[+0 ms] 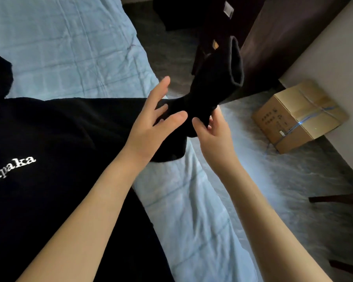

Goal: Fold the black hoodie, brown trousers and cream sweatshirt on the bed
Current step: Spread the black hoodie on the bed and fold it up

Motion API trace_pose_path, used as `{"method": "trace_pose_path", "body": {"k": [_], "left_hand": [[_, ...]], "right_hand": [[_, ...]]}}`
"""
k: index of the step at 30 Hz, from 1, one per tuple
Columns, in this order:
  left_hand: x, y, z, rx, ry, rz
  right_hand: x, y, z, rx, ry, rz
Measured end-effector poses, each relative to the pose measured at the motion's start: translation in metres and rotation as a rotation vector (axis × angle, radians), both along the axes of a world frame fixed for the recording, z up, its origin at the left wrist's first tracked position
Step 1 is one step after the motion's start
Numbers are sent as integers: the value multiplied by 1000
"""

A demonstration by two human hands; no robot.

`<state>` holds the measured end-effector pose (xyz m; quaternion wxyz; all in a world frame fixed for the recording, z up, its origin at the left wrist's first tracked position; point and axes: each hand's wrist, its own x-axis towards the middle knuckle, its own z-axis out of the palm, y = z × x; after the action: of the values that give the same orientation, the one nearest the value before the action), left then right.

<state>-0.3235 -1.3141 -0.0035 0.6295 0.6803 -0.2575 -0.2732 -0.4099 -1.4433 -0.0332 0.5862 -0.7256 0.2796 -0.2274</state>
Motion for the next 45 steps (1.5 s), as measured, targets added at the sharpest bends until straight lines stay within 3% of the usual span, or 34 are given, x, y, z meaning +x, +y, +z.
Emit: {"method": "trace_pose_path", "body": {"k": [5, 9, 14, 17, 20, 25, 28, 33, 37, 39, 45], "left_hand": [[14, 70, 49, -188, 57, 194], [23, 163, 59, -168, 31, 383], [30, 295, 27, -177, 196, 541], [24, 354, -20, -1, 404, 710], [15, 380, -59, 196, 504, 721], [15, 388, -66, 217, 269, 666], [8, 408, -45, 168, 166, 660], [-36, 482, -35, 90, 243, 758], [-62, 513, -67, 127, 447, 828], [-64, 511, -75, 150, 435, 792], [-89, 524, -62, 199, 281, 808]], "right_hand": [[27, 89, 26, -318, 13, 306], [47, 178, 26, -458, 51, 494], [49, 281, 4, -614, 165, 579], [44, 320, -35, -656, 387, 726], [36, 335, -69, -809, 487, 791], [38, 335, -69, -786, 446, 728], [36, 339, -53, -872, 427, 702], [27, 352, -36, -1057, 384, 742], [12, 365, -59, -1110, 575, 870], [10, 368, -69, -1122, 638, 880], [-4, 364, -53, -1045, 581, 946]]}}
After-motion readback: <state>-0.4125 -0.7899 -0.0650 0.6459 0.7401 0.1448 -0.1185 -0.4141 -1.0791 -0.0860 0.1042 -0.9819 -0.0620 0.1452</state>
